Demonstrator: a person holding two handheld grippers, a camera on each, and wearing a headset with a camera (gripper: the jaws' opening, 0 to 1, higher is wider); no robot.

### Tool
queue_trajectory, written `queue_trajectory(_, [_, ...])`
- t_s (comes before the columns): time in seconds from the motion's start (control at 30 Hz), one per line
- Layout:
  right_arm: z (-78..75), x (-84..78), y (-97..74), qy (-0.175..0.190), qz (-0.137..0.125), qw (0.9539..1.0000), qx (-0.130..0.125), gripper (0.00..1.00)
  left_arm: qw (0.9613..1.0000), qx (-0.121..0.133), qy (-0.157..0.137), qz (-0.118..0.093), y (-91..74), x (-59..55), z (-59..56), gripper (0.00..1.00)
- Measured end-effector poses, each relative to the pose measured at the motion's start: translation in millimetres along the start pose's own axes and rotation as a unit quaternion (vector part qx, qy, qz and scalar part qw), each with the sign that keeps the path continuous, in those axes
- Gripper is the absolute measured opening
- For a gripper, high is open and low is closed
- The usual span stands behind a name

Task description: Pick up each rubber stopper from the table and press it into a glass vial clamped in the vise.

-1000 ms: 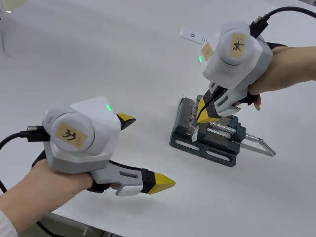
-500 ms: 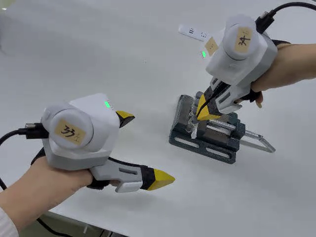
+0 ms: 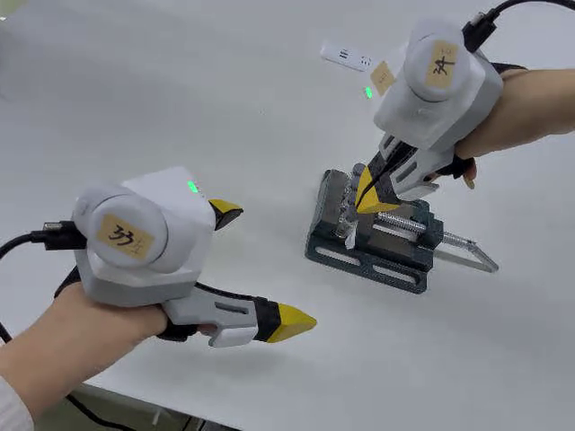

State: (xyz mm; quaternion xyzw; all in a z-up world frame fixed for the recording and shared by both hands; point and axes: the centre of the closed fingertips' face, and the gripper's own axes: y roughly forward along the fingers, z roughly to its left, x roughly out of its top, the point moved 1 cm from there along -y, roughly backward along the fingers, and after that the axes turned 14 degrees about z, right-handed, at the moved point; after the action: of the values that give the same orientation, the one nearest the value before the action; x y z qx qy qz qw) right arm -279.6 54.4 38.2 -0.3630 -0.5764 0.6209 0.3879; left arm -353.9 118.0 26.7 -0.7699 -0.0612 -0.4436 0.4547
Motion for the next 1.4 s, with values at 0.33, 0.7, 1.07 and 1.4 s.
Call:
queue_trajectory(0.33, [-1.0, -0.3, 2.6, 0.046, -0.013, 0.9987, 0.015, 0.0, 1.0, -0.002, -0.003, 0.003, 2.7, -1.8, -0.7, 0.88])
queue_trajectory(0.7, [0.0, 0.9, 3.5, 0.046, -0.002, 0.9987, 0.02, 0.0, 1.0, -0.008, -0.003, 0.0, 8.1, 2.9, -4.2, 0.88])
queue_trajectory(1.07, [3.1, 1.7, 3.2, 0.045, 0.035, 0.9982, 0.022, 0.0, 0.9999, -0.007, -0.012, 0.002, 9.1, -1.7, -3.0, 0.87])
queue_trajectory(1.4, [5.8, 0.6, 2.9, 0.051, 0.052, 0.9969, 0.031, 0.0, 0.9999, -0.009, -0.014, 0.0, 12.6, -0.9, -5.5, 0.87])
